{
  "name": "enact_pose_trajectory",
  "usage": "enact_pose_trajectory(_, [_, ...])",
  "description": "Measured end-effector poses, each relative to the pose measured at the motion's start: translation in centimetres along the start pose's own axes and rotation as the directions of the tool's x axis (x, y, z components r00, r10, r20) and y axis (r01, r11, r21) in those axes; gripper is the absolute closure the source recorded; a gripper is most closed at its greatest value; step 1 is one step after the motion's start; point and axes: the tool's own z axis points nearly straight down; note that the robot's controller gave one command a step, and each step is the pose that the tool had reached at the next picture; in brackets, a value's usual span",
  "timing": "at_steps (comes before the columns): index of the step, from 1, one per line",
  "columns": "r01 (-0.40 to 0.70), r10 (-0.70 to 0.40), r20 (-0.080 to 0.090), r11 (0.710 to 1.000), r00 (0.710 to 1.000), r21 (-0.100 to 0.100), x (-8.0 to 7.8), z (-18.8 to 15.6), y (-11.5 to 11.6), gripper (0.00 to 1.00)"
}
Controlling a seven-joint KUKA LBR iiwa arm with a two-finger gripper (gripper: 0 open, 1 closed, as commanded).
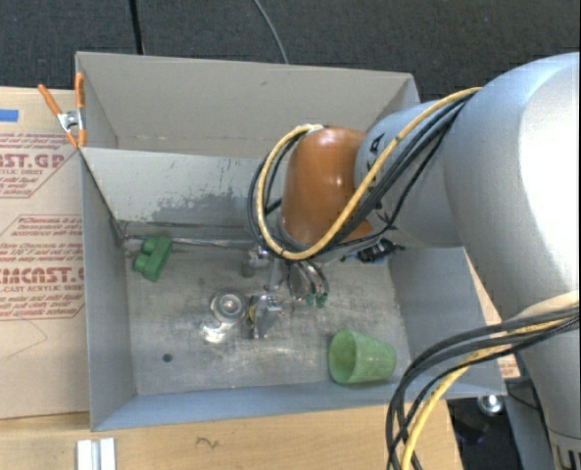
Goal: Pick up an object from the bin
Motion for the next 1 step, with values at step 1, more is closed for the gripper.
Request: enact_pose_trajectory(1, [-0.006,0.006,-0.002,1.0,1.0,0.003,0.15,-0.26,-0.49,1.0])
